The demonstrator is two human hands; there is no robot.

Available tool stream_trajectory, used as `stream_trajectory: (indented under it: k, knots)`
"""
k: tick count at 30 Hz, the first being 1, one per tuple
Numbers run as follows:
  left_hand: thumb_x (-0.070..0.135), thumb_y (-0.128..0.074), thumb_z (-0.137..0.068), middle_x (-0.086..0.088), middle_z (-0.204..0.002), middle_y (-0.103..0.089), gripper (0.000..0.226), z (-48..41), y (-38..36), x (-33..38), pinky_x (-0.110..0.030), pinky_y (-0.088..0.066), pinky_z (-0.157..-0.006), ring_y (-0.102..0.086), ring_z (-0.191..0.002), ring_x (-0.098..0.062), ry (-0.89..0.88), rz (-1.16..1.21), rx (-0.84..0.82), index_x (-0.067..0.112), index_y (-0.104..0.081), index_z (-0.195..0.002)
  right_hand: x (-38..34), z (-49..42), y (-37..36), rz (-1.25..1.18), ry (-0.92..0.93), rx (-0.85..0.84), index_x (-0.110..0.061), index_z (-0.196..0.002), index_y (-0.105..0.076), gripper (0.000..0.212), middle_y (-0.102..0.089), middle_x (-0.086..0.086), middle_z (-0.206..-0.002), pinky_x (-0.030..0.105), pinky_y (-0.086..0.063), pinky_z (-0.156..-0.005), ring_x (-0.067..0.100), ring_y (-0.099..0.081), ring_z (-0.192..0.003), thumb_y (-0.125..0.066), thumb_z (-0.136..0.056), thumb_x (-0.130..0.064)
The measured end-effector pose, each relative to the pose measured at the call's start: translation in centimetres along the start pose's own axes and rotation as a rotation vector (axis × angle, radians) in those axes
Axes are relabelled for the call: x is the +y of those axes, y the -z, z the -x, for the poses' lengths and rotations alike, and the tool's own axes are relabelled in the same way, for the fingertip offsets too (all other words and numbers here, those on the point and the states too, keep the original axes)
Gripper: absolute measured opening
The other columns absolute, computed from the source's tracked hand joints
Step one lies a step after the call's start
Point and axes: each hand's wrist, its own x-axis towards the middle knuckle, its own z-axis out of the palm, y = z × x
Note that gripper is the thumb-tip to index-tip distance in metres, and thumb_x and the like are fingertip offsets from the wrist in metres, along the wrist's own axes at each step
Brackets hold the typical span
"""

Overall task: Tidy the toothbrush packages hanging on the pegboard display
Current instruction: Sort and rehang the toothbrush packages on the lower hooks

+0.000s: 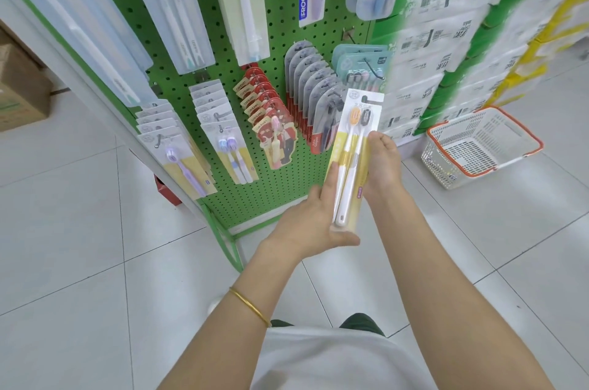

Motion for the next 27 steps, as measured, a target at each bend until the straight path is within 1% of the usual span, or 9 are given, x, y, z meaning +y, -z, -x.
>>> stream_trajectory:
  k: [5,7,9,12,14,17,19,21,27]
  knots:
    - [0.058,-0.074,-0.068,-0.004,-0.133,-0.034,0.128,-0.5,-0.1,0.1,-0.034,-0.043,-0.071,-0.053,-0.108,-0.025,0.032,-0.084,0.026,0.027,0.021,-0.148,0.1,0.1,0.3,-0.088,-0.05,-0.049,-0.015,-0.084,-0.051,0.018,-0.054,0.002,-0.07,0.029,-0.047,-0.061,0.014,-0.052,-0.061,-0.047,-0.1,-0.021]
    - [0.049,-0.072,-0.072,-0.004,-0.135,-0.032,0.123,-0.7,-0.2,0.2,-0.032,-0.04,-0.069,-0.053,-0.105,-0.024,0.035,-0.07,-0.002,0.025,0.021,-0.148,0.1,0.3,0.6,-0.151,-0.115,-0.106,-0.013,-0.099,-0.053,0.016,-0.057,0.003,-0.077,0.031,-0.05,-0.065,0.016,-0.056,-0.067,-0.047,-0.1,-0.028]
    - [0.035,-0.068,-0.075,-0.004,-0.144,-0.027,0.117,-0.8,-0.3,0.0,-0.031,-0.04,-0.068,-0.053,-0.097,-0.024,0.047,0.016,-0.085,0.025,0.024,-0.147,0.1,0.3,0.8,-0.183,-0.211,-0.167,-0.012,-0.1,-0.054,0.026,-0.058,0.005,-0.078,0.036,-0.05,-0.071,0.02,-0.059,-0.07,-0.045,-0.1,-0.036]
    - [0.016,-0.059,-0.081,-0.003,-0.156,-0.015,0.107,-1.1,-0.3,-0.5,-0.035,-0.05,-0.079,-0.056,-0.103,-0.022,0.097,0.216,-0.195,0.028,0.025,-0.147,0.3,0.4,1.1,-0.141,-0.219,-0.228,-0.013,-0.101,-0.048,0.015,-0.061,0.01,-0.086,0.045,-0.048,-0.075,0.027,-0.062,-0.08,-0.047,-0.1,-0.028]
    - [0.004,-0.052,-0.084,-0.008,-0.151,-0.027,0.091,-1.2,-0.4,-0.8,-0.038,-0.05,-0.089,-0.054,-0.117,-0.023,0.13,0.394,-0.194,0.026,0.006,-0.15,0.4,0.4,1.3,-0.066,-0.173,-0.222,-0.014,-0.105,-0.046,0.013,-0.063,0.008,-0.087,0.041,-0.049,-0.073,0.021,-0.061,-0.079,-0.055,-0.096,-0.015]
    - [-0.013,-0.046,-0.081,-0.014,-0.126,-0.054,0.055,-1.1,-0.2,-1.0,-0.032,-0.049,-0.069,-0.061,-0.109,-0.025,0.188,0.691,-0.16,0.018,-0.035,-0.125,0.2,0.5,1.5,0.06,-0.112,-0.253,-0.011,-0.103,-0.055,0.012,-0.063,0.005,-0.084,0.029,-0.051,-0.063,0.014,-0.061,-0.072,-0.057,-0.093,-0.007]
    - [-0.022,-0.037,-0.074,-0.011,-0.112,-0.062,0.058,-1.0,-0.1,-1.1,-0.029,-0.048,-0.065,-0.065,-0.096,-0.022,0.248,0.845,-0.174,0.018,-0.044,-0.115,0.0,0.6,1.7,0.099,-0.081,-0.282,-0.011,-0.093,-0.06,0.009,-0.066,0.006,-0.084,0.025,-0.052,-0.057,0.013,-0.064,-0.068,-0.055,-0.093,-0.003]
    - [-0.024,-0.033,-0.071,-0.007,-0.102,-0.068,0.06,-1.0,-0.3,-1.5,-0.033,-0.054,-0.076,-0.068,-0.092,-0.021,0.291,0.91,-0.217,0.017,-0.051,-0.112,-0.2,0.7,1.8,0.128,-0.064,-0.294,-0.01,-0.09,-0.061,0.01,-0.069,0.006,-0.084,0.023,-0.052,-0.056,0.012,-0.066,-0.065,-0.057,-0.091,-0.001]
    - [-0.015,-0.034,-0.077,-0.01,-0.101,-0.072,0.048,-1.0,-0.5,-1.6,-0.037,-0.051,-0.089,-0.069,-0.095,-0.025,0.362,1.01,-0.284,0.016,-0.057,-0.105,-0.5,1.0,1.8,0.202,-0.046,-0.375,-0.008,-0.089,-0.061,0.006,-0.071,0.002,-0.079,0.024,-0.053,-0.058,0.012,-0.067,-0.064,-0.062,-0.087,-0.002]
